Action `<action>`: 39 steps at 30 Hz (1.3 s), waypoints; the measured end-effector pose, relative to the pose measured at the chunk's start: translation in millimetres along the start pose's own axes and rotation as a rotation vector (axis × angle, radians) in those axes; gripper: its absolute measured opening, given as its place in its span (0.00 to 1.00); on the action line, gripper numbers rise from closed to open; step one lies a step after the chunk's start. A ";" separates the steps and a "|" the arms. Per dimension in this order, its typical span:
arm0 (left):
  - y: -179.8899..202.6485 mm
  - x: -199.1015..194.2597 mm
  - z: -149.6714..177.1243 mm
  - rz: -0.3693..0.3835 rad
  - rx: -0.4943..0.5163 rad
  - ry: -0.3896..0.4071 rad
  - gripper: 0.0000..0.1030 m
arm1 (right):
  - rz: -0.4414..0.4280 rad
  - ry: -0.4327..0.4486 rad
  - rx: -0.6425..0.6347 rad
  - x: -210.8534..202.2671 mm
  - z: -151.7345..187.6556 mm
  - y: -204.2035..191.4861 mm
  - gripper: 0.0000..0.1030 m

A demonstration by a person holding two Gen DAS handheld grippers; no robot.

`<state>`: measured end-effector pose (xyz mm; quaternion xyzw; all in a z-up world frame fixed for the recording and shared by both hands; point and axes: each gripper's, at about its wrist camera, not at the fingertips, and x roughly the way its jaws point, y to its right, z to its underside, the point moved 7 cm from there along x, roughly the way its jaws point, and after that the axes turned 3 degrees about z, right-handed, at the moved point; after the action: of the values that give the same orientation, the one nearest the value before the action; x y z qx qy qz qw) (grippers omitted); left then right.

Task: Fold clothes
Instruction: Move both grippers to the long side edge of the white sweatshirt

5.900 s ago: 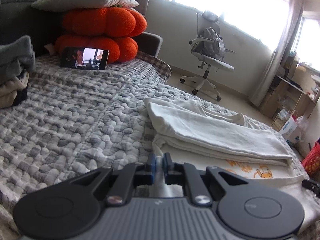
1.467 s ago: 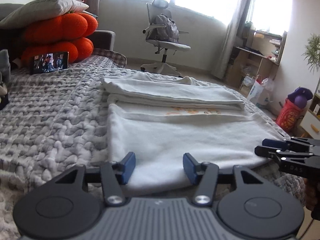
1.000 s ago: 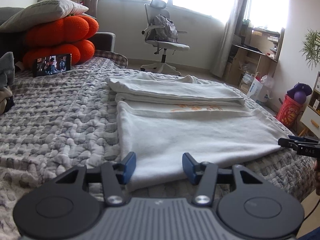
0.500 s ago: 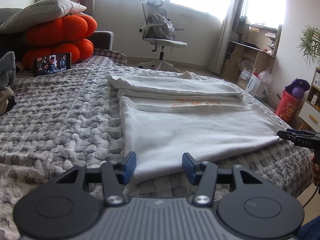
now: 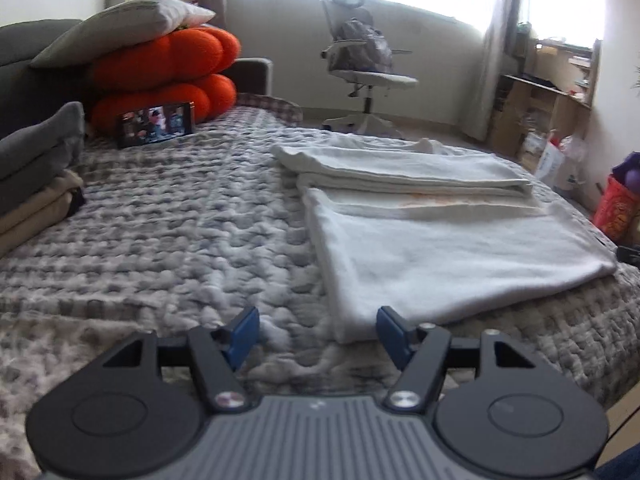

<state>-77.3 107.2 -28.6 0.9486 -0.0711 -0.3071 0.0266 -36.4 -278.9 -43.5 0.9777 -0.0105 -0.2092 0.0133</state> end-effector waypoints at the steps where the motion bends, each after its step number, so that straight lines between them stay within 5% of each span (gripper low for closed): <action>1: -1.8 0.1 0.2 0.000 -0.009 -0.002 0.64 | -0.005 0.004 0.009 -2.4 -1.1 1.4 0.65; 19: -4.9 8.4 3.4 -0.048 -0.026 -0.033 0.69 | -0.511 0.002 -0.276 -20.4 4.1 -134.2 0.65; 27: -5.7 6.7 3.9 -0.048 -0.031 -0.037 0.69 | -0.480 0.036 -0.541 -7.5 17.4 -186.1 0.65; 39: -5.3 3.5 4.9 -0.059 -0.026 -0.039 0.70 | -0.414 0.206 -0.732 -6.5 13.7 -213.2 0.65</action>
<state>-76.7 111.8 -35.1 0.9438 -0.0396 -0.3269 0.0284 -44.7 -66.0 -59.8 0.9059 0.2619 -0.0989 0.3178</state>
